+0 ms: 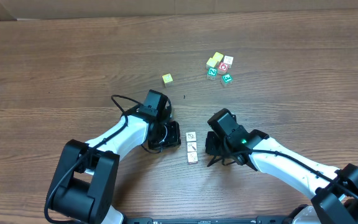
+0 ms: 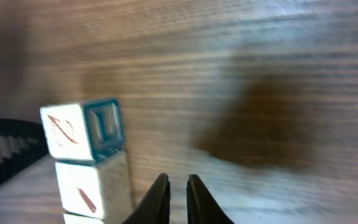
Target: Flip 3 blocks
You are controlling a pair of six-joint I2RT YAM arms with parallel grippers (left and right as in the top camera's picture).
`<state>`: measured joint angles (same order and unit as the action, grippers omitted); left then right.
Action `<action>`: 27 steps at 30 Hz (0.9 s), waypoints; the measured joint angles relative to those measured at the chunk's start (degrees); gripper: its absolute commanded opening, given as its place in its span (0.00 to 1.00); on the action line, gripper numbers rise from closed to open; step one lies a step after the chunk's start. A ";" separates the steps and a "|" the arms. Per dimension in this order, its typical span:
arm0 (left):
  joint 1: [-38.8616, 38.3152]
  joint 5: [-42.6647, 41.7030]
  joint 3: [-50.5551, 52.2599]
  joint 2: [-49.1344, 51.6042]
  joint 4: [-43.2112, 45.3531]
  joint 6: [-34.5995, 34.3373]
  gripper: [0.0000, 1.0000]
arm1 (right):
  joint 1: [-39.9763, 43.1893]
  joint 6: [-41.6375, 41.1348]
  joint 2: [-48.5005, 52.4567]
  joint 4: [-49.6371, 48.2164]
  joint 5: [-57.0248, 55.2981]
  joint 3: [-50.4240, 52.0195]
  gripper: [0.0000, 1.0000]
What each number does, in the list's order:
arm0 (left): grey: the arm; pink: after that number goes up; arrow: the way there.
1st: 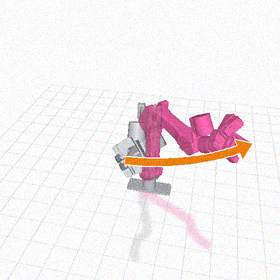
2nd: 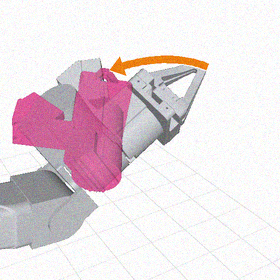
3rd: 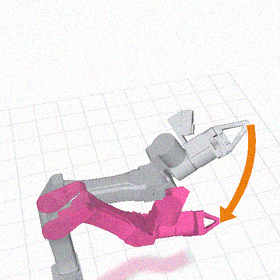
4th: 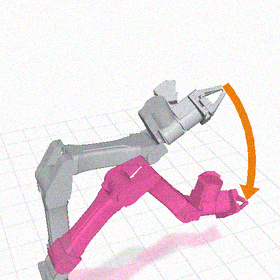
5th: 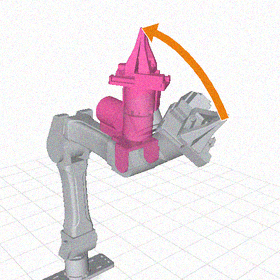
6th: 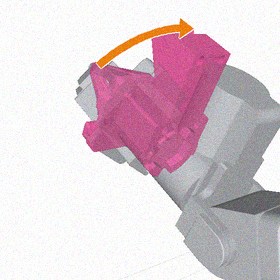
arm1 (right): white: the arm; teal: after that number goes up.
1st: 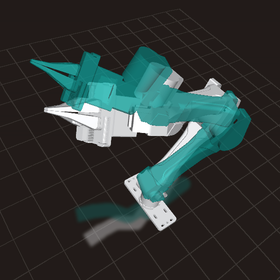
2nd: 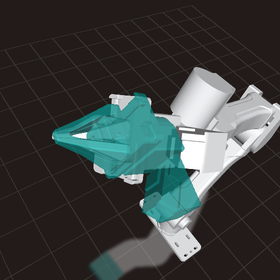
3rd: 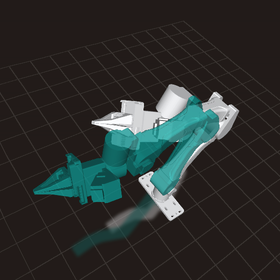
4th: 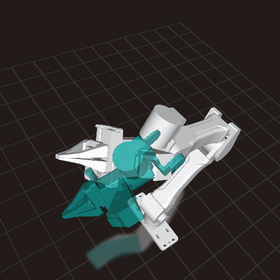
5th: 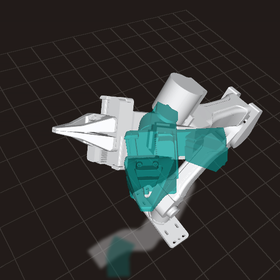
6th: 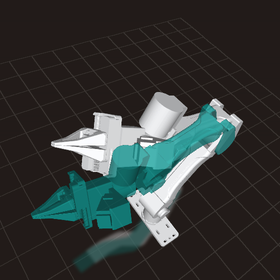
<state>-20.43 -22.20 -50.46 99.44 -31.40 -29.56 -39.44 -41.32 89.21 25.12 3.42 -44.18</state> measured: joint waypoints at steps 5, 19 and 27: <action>1.51 8.92 -5.53 -2.62 -9.29 0.17 0.10 | 4.39 5.29 0.07 13.51 0.02 -8.09 0.46; 9.33 25.11 -14.58 -11.91 -18.18 1.05 1.00 | 20.02 18.91 0.04 19.93 -4.31 -16.94 1.00; 9.29 25.73 -14.58 -11.91 -18.14 1.05 1.00 | 21.27 20.90 0.04 19.91 -5.38 -16.94 1.00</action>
<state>-11.14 3.53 -65.04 87.53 -49.54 -28.51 -18.17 -20.43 89.25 45.04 -1.96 -61.12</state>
